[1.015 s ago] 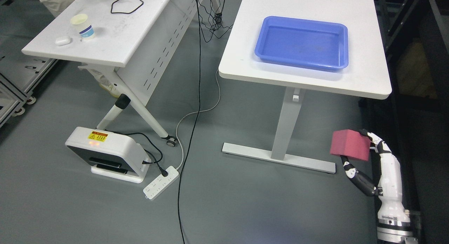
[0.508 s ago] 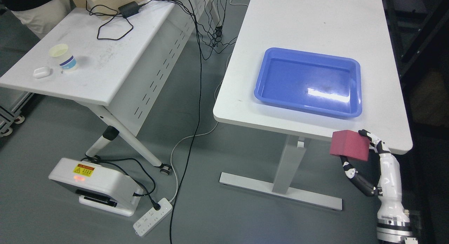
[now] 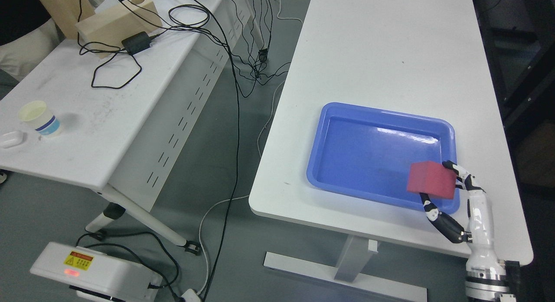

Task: Pick pink block from left shelf to tray
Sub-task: 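Lower the pink block into the blue tray with the right hand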

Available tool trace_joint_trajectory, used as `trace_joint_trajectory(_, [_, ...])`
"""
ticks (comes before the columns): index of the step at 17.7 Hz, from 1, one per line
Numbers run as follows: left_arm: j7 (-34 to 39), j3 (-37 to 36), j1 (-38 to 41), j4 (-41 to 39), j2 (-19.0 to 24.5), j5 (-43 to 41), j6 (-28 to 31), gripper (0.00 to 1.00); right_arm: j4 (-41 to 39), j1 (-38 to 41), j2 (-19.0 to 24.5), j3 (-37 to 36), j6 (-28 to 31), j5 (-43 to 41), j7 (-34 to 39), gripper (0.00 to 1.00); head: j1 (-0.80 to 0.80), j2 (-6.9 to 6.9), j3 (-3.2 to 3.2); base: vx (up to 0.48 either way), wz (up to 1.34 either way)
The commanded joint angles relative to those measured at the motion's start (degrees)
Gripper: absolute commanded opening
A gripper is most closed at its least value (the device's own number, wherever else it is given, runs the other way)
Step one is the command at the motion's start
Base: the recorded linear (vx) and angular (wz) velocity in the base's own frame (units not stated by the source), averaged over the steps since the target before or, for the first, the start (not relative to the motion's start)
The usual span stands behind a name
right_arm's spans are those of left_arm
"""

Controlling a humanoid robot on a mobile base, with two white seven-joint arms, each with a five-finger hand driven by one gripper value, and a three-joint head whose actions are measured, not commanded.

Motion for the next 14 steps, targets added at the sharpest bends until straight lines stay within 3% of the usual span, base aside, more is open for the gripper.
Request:
trace_joint_trajectory(1, [0.0,0.0,0.5,0.0,1.0,-0.1,0.0,1.0,0.1,0.2,-1.8,0.2,-0.1,0.3,0.3,0.08,0.0,0.0,0.0,0.271,0.0])
trace_joint_trajectory(7, [0.0,0.0,0.5,0.0,1.0,-0.1,0.0,1.0,0.2,1.1,-2.2,1.8,-0.1,0.7,1.8,0.1,0.0,0.0,0.0,0.188,0.0])
trace_joint_trajectory(10, [0.0,0.0,0.5,0.0,1.0,-0.1,0.0,1.0,0.2,0.9,-2.1,2.0,0.1,0.5,5.9,0.29,0.0,0.0,0.0,0.079,0.0])
trace_joint_trajectory(14, [0.0,0.0,0.5,0.0,1.0,-0.1,0.0,1.0,0.3,0.7,-1.8,3.2,0.3,-2.4,10.7,0.65,0.0,0.0,0.0,0.03,0.0])
